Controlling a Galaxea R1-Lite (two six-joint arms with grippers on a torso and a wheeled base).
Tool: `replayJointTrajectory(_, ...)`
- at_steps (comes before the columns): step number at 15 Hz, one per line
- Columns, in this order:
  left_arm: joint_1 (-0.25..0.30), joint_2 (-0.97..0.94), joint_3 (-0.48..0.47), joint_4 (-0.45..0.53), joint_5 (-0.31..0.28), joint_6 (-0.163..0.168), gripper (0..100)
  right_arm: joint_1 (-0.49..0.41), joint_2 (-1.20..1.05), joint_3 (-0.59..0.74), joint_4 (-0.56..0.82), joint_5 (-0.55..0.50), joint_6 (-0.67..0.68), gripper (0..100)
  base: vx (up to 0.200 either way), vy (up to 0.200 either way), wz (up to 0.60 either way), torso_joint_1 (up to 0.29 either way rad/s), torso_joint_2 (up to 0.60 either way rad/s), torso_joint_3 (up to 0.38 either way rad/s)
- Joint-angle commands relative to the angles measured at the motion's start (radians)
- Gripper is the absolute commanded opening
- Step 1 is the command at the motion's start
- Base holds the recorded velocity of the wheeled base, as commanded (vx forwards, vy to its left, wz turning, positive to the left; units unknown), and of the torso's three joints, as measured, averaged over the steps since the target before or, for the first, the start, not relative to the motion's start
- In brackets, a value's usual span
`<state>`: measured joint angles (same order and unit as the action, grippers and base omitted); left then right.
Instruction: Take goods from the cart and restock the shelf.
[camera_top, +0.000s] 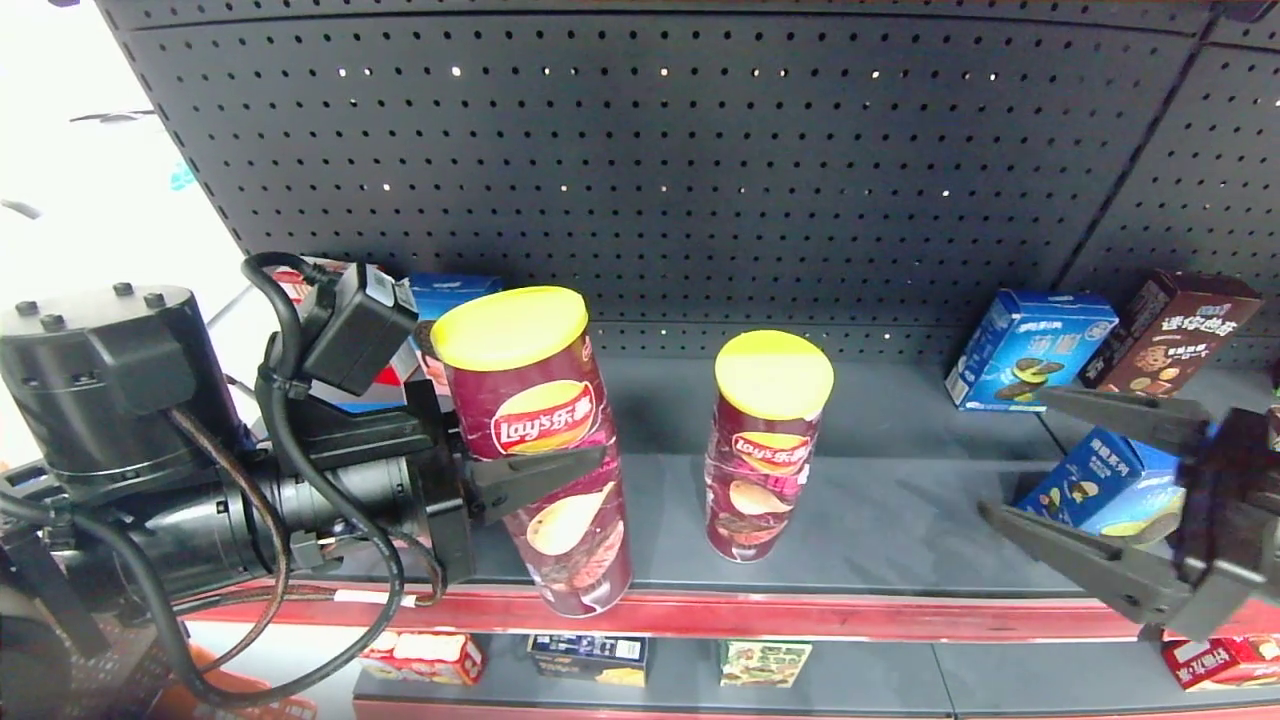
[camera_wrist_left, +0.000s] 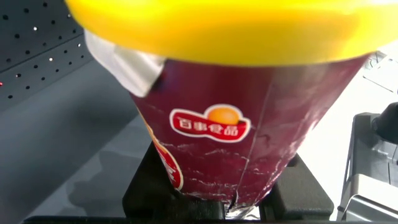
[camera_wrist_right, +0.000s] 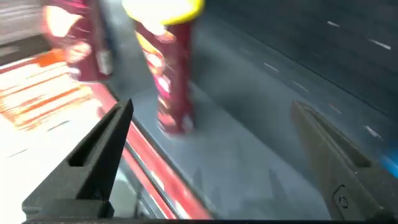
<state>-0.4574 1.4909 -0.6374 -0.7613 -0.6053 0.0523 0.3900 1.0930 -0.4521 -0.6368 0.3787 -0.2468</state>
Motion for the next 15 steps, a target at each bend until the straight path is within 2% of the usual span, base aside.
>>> replayJointTrajectory(1,-0.001,0.002,-0.002,0.0,-0.001,0.0,0,-0.037,-0.42,0.124,0.256,-0.208,0.029,100,0.0,0.0,0.0,0.0,0.0,0.0)
replayJointTrajectory(5,-0.001,0.002,-0.022,0.0,-0.001,0.0,0,-0.089,-0.702,0.346,0.31,-0.311,0.098,100,0.0,0.0,0.0,0.0,0.0,0.0)
replayJointTrajectory(6,-0.003,0.003,-0.025,0.002,-0.001,0.0,0,-0.132,-0.783,0.397,0.327,-0.347,0.109,100,0.0,0.0,0.0,0.0,0.0,0.0)
replayJointTrajectory(8,-0.003,0.002,-0.021,0.002,-0.001,0.0,0,-0.178,-0.871,0.431,0.379,-0.38,0.133,100,0.0,0.0,0.0,0.0,0.0,0.0)
replayJointTrajectory(10,-0.004,0.002,-0.013,0.002,-0.001,0.0,0,-0.24,-0.995,0.451,0.502,-0.399,0.138,100,0.0,0.0,0.0,0.0,0.0,0.0)
replayJointTrajectory(12,-0.007,-0.001,-0.005,0.003,-0.001,0.0,0,-0.241,-1.001,0.452,0.523,-0.474,0.153,100,0.0,0.0,0.0,0.0,0.0,0.0)
replayJointTrajectory(15,-0.009,-0.001,-0.005,0.003,-0.001,0.0,0,-0.241,-1.001,0.451,0.571,-0.419,0.162,100,0.0,0.0,0.0,0.0,0.0,0.0)
